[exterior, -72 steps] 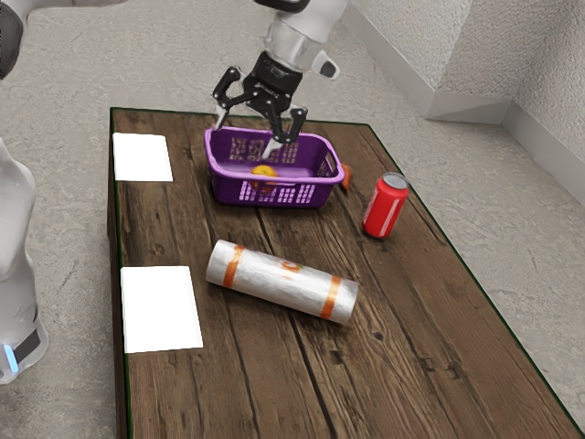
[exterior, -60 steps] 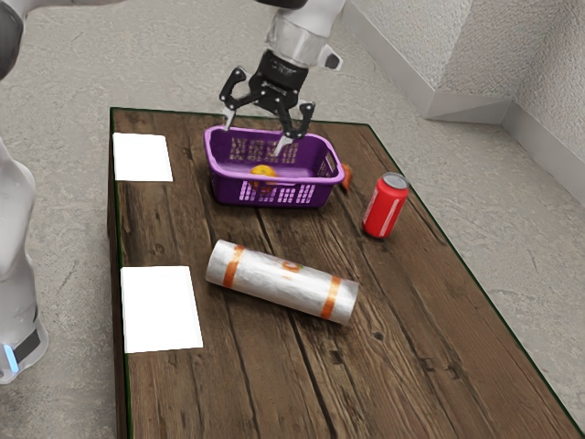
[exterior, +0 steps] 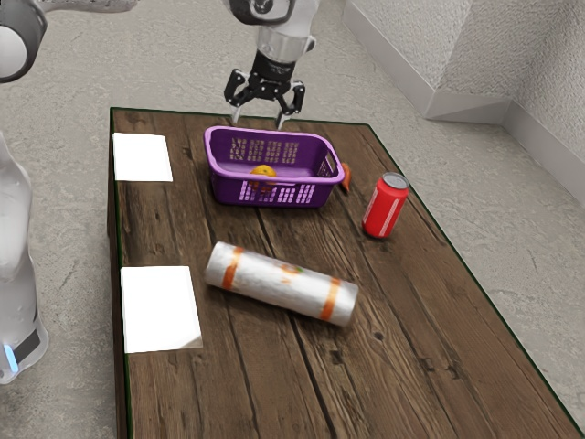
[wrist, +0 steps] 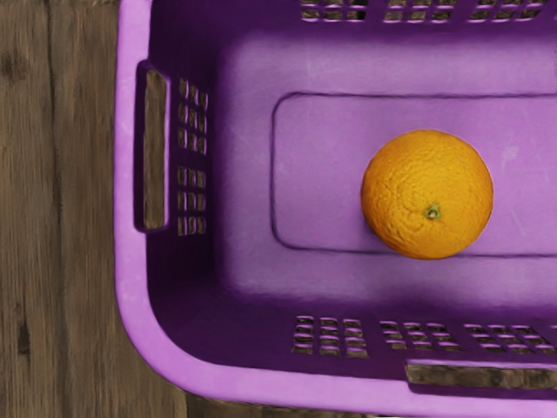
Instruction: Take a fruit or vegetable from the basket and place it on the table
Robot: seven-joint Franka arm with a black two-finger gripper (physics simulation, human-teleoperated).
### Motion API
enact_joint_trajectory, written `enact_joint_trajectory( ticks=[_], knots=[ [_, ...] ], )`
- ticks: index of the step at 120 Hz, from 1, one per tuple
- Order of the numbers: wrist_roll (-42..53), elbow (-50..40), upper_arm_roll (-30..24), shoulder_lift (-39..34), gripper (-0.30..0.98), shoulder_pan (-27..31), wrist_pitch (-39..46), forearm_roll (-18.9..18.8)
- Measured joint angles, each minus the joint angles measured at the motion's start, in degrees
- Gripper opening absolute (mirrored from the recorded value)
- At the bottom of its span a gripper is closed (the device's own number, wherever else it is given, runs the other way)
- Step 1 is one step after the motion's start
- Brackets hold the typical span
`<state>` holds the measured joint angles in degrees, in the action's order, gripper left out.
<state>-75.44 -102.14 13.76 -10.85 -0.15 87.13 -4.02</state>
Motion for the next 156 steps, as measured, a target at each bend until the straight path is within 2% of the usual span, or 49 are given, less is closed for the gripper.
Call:
enact_joint_trajectory(
  ticks=[14,34,60,80,109,156],
  knots=[
    [2.4,-5.2,-0.2,-0.7,0.69,0.8,4.8,-0.7],
    [5.1,-10.0,-0.2,-1.1,0.69,2.0,10.2,0.3],
    [8.1,-9.7,0.2,0.9,0.69,7.1,13.5,1.6],
    [10.0,-5.4,-0.1,6.0,0.69,6.8,15.3,2.5],
    [11.8,-13.4,-0.2,5.1,0.69,6.8,21.7,5.0],
    [13.7,-14.0,0.2,7.4,0.69,7.6,27.0,6.7]
  ],
)
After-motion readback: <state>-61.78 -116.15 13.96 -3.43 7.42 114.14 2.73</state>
